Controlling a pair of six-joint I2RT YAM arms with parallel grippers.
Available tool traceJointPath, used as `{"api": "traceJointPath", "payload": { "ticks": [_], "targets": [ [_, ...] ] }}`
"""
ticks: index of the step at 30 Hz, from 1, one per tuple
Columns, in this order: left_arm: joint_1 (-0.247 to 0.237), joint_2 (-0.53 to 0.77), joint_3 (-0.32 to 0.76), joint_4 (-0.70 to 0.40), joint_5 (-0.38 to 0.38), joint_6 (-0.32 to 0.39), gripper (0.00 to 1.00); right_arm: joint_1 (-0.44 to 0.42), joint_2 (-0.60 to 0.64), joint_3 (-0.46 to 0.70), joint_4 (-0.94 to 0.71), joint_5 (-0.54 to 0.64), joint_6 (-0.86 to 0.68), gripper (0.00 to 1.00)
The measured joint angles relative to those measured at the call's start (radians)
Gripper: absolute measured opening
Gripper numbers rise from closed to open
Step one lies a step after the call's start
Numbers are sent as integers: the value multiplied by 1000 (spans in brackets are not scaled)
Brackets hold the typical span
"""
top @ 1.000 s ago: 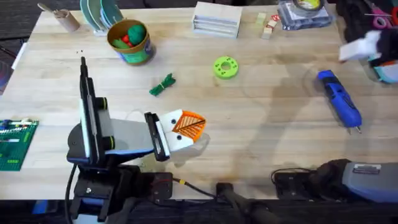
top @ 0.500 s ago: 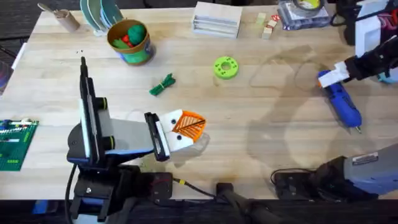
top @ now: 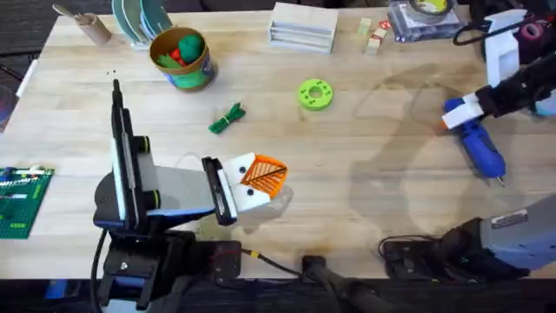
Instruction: Pick up the gripper from the table and insert it into the empty holder that is missing its gripper. Then pick up a screw, insert it into the mounting hole, and use the screwdriver to tighten it. Finally, clean up the table by picking up the vegetable and placing it into the bucket.
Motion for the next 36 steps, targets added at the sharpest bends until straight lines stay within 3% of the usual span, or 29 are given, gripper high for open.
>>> {"api": "traceJointPath", "payload": {
  "ticks": [11, 19, 25, 30, 36],
  "targets": [
    [0, 0, 0, 0, 0, 0, 12, -3, 0, 0, 1, 1, -7, 858],
    [0, 0, 0, 0, 0, 0, 12, -8, 1, 0, 11, 6, -14, 535],
    [0, 0, 0, 0, 0, 0, 12, -8, 2, 2, 12, 7, -15, 379],
    [0, 0, 0, 0, 0, 0, 12, -8, 2, 2, 10, 6, -15, 313],
    [0, 0, 0, 0, 0, 0, 12, -8, 3, 2, 8, 5, -15, 305]
  ]
}}
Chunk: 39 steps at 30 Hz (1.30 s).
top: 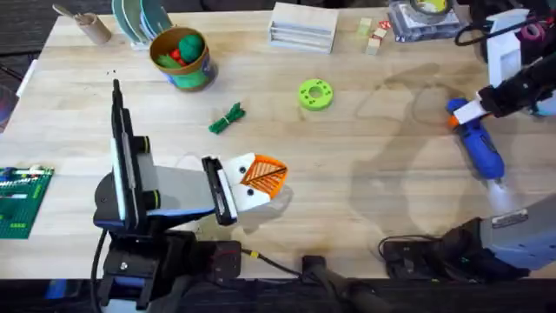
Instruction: Pick up the gripper from the table and insert it into the empty holder that is missing its gripper. Then pick up a screw, insert it into the mounting hole, and use the screwdriver to tighten it. Finally, clean up the table by picking up the vegetable and placing it into the bucket.
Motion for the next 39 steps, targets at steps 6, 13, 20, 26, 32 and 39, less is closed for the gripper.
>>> {"api": "traceJointPath", "payload": {
  "ticks": [6, 13, 20, 26, 32, 39],
  "targets": [
    [0, 0, 0, 0, 0, 0, 12, 0, 0, 0, 0, 0, 0, 292],
    [0, 0, 0, 0, 0, 0, 12, 0, 0, 0, 0, 0, 0, 277],
    [0, 0, 0, 0, 0, 0, 12, 0, -6, 0, -3, -1, 0, 262],
    [0, 0, 0, 0, 0, 0, 12, 0, -126, 0, -13, -9, 20, 245],
    [0, 0, 0, 0, 0, 0, 12, 1, -233, 1, -6, -12, 63, 233],
    [0, 0, 0, 0, 0, 0, 12, 1, -372, 1, 41, -27, 150, 220]
  ]
}}
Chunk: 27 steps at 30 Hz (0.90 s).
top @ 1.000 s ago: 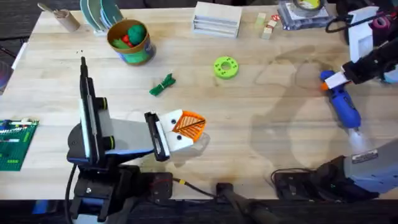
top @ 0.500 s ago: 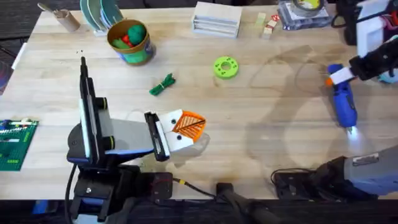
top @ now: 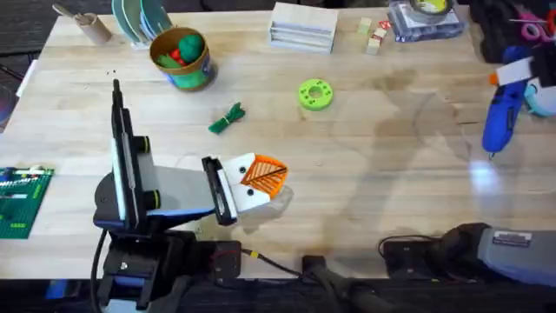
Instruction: Pick up the gripper from the table and insert it into the empty holder that is missing its gripper. Then pick up a screw, insert it into the mounting hole, and use the screwdriver to tighten it. Finally, clean up the table by picking up the vegetable and placing it into the bucket.
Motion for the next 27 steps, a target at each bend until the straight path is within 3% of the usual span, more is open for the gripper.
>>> {"api": "traceJointPath", "payload": {
  "ticks": [15, 16, 21, 27],
  "targets": [
    [0, 0, 0, 0, 0, 0, 12, 2, -349, -21, 39, -210, 156, 196],
    [0, 0, 0, 0, 0, 0, 12, 4, -451, -95, 115, -270, 200, 191],
    [0, 0, 0, 0, 0, 0, 12, 69, -619, -300, 362, -351, 334, 183],
    [0, 0, 0, 0, -1, 0, 12, 275, -792, -520, 717, -392, 544, 174]
  ]
}}
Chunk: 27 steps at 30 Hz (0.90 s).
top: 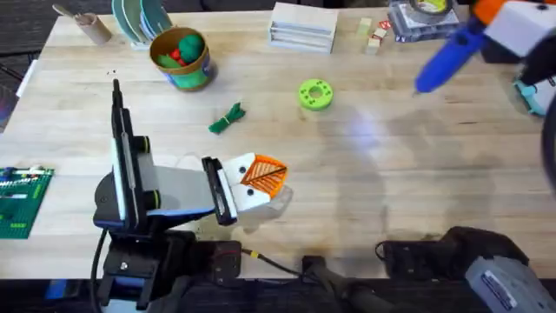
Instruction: Pick up the gripper from the table and insert it into the empty holder that is missing its gripper. Then pick up a screw, insert it into the mounting hole, and use the screwdriver to tighten it. Finally, clean up the table by picking up the vegetable and placing it into the bucket.
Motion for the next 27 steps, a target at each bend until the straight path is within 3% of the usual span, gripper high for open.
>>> {"api": "traceJointPath", "payload": {
  "ticks": [4, 9, 19, 20, 24, 27],
  "targets": [
    [0, 0, 0, 0, -3, -16, 12, 190, -43, -92, 226, -16, 92, 167],
    [0, 0, 0, -1, -23, -70, 12, 427, -10, -121, 416, -12, 139, 160],
    [0, 0, 0, -3, -31, -96, 12, 831, 218, -121, 893, -8, 206, 147],
    [0, 0, 0, -3, -31, -99, 12, 908, 288, -121, 971, -8, 217, 144],
    [0, 0, 0, -3, -31, -99, 12, 1009, 357, -121, 1013, -12, 225, 137],
    [0, 0, 0, -3, -34, -99, 12, 1024, 357, -121, 1019, -13, 225, 134]
  ]
}}
